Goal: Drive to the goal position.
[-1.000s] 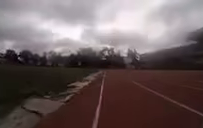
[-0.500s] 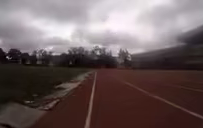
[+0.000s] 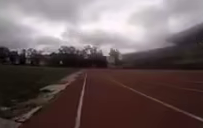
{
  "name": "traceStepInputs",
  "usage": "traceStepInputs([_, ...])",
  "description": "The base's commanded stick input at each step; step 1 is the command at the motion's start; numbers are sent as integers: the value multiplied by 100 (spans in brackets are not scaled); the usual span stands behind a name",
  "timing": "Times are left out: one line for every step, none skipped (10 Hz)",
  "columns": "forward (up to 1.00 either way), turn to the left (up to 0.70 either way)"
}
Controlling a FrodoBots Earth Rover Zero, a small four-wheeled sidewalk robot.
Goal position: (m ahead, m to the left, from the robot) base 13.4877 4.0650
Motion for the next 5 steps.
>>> traceStepInputs([70,0])
traceStepInputs([70,0])
traceStepInputs([70,0])
traceStepInputs([70,0])
traceStepInputs([70,0])
